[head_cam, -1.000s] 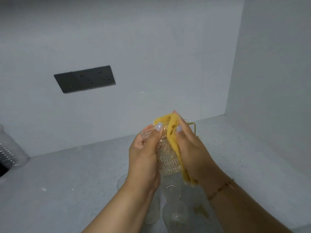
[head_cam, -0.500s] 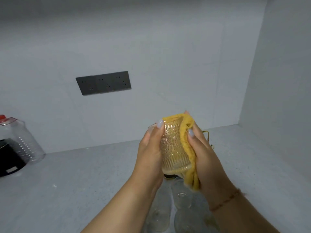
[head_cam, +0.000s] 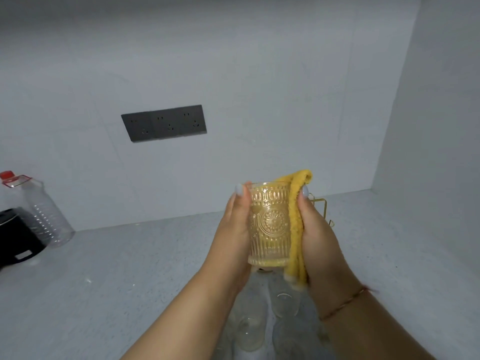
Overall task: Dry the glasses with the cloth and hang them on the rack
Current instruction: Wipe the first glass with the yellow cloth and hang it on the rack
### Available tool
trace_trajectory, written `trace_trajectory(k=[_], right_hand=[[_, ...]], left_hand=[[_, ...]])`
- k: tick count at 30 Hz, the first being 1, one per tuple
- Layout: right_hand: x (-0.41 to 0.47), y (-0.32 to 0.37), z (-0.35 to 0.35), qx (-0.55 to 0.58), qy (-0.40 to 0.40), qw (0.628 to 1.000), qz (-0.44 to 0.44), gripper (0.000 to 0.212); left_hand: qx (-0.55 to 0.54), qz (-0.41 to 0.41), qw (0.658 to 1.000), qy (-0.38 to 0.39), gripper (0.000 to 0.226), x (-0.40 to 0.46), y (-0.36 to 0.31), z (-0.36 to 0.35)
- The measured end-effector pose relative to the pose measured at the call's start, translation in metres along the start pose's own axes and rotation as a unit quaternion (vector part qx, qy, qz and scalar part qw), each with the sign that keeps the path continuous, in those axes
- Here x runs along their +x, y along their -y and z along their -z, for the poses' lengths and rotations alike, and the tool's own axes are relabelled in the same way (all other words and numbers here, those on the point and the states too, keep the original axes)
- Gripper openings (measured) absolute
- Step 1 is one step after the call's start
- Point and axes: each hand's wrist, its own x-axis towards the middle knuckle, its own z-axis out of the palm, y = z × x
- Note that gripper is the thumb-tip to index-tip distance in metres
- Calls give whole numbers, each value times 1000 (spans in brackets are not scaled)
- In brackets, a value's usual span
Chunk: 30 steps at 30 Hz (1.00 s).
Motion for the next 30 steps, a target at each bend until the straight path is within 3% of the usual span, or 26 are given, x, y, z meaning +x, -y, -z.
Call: trace_trajectory(k=[2,5,7,9,12,14,17,20,22,26,30], right_hand=[[-6,-8,-7,-96,-73,990,70,64],[-12,-7,-13,-189,-86,964,164,46],[-9,-1,-13,-187,-37,972,137,52],[-7,7,-9,-103,20,992,69,59],[-8,6,-9,-30,34,999,4,63],[-9,-1,-11,-18,1,999,28,62],[-14,-2,-12,-84,-48,989,110,53],[-13,7,-16,-154,-24,975,157,45],[-7,9,-15,-151,10,981,119,51],[0,5,-8,-96,30,995,3,65],[-4,-6,-7,-111,10,994,-3,58]], left_hand=[[99,-43,993,-55,98,-2,6,-2],[66,-81,994,-29,91,-11,5,-7],[3,-80,997,-13,94,-6,8,-2],[-77,-64,994,37,98,-3,5,7],[-157,-23,982,104,112,1,5,16],[-130,-23,988,81,115,0,5,17],[25,-71,997,-9,102,-10,7,5],[-26,-131,991,11,93,-18,10,-4],[-73,-132,988,24,97,-14,9,-2],[-79,-108,991,2,84,-9,4,2],[-109,-68,991,-24,60,-6,8,3]])
